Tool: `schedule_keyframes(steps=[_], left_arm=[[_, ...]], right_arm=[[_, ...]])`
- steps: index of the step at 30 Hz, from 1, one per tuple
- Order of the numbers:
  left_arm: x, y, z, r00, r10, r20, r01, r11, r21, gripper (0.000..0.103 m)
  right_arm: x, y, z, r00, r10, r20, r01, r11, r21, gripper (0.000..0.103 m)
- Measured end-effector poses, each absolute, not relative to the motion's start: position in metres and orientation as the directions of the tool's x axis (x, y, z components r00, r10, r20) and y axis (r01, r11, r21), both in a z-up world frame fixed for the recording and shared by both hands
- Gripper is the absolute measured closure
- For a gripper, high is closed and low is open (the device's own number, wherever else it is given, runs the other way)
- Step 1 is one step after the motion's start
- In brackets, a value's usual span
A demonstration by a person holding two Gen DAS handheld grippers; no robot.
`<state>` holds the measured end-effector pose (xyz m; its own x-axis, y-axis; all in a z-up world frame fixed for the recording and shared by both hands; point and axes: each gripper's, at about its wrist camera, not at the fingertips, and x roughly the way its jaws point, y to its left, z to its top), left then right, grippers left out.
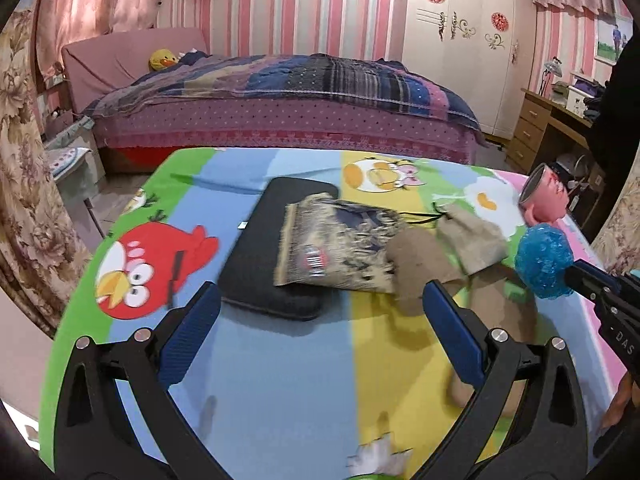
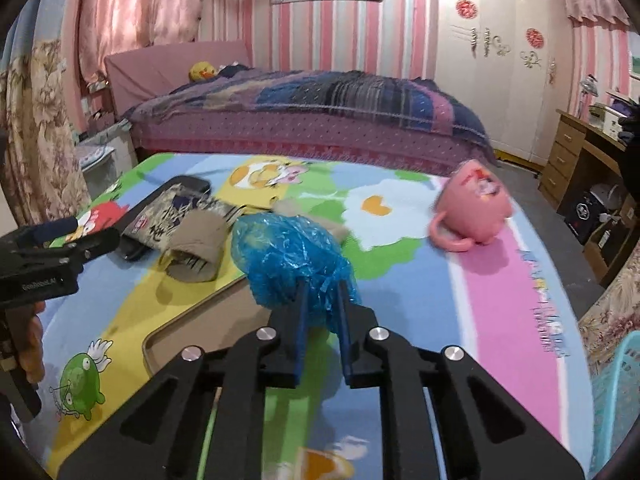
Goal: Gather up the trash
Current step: 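Grasp the blue plastic bag with the right gripper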
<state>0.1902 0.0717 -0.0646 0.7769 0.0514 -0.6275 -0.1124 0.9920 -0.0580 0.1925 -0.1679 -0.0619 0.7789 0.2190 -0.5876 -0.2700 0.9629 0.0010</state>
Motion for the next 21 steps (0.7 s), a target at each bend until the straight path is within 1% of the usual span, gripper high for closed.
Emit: schedule_keyframes(steps=[4,7,12,15,16,17,18,19,21], left_arm=[[0.201,0.051,-0.064,0.774,0.005,-0.633,-0.084,0.992,-0.095,0.005],[0.21,0.029,-0.066,0.764,-0.011,-0.645,-0.057,0.995,-0.085,0.006],[0.226,0.004,-0.079,0.731,0.036,-0.681,-0.075,0.997,-0.028,0.006],[0.236,-0.001,-0.089,0.706,0.048,-0.707,-0.089,0.996,-0.021,0.021],[0.239,-0.001,-0.092,0.693,0.042,-0.72,-0.089,0.996,-0.028,0.031],[0.241,-0.001,-0.095,0.68,0.038,-0.732,-0.089,0.996,-0.031,0.039],[0.242,0.0,-0.096,0.677,0.022,-0.735,-0.081,0.996,-0.044,0.042],[0.241,0.002,-0.094,0.681,0.002,-0.732,-0.073,0.995,-0.065,0.05],[0.236,0.005,-0.087,0.7,-0.005,-0.714,-0.073,0.994,-0.078,0.051]], right_arm=[[0.191,-0.194,-0.058,0.793,0.178,-0.583,-0.209,0.978,0.013,0.089],[0.191,-0.217,-0.058,0.797,0.146,-0.587,-0.154,0.987,0.036,0.089],[0.192,-0.24,-0.061,0.797,0.128,-0.59,-0.108,0.992,0.068,0.089],[0.193,-0.247,-0.063,0.797,0.132,-0.589,-0.098,0.991,0.089,0.089],[0.193,-0.248,-0.064,0.797,0.133,-0.589,-0.099,0.991,0.09,0.089],[0.194,-0.249,-0.065,0.796,0.133,-0.59,-0.101,0.991,0.087,0.089],[0.195,-0.249,-0.065,0.796,0.131,-0.591,-0.101,0.991,0.084,0.089],[0.195,-0.25,-0.065,0.796,0.129,-0.591,-0.099,0.992,0.083,0.089],[0.195,-0.252,-0.065,0.797,0.131,-0.589,-0.096,0.991,0.092,0.089]])
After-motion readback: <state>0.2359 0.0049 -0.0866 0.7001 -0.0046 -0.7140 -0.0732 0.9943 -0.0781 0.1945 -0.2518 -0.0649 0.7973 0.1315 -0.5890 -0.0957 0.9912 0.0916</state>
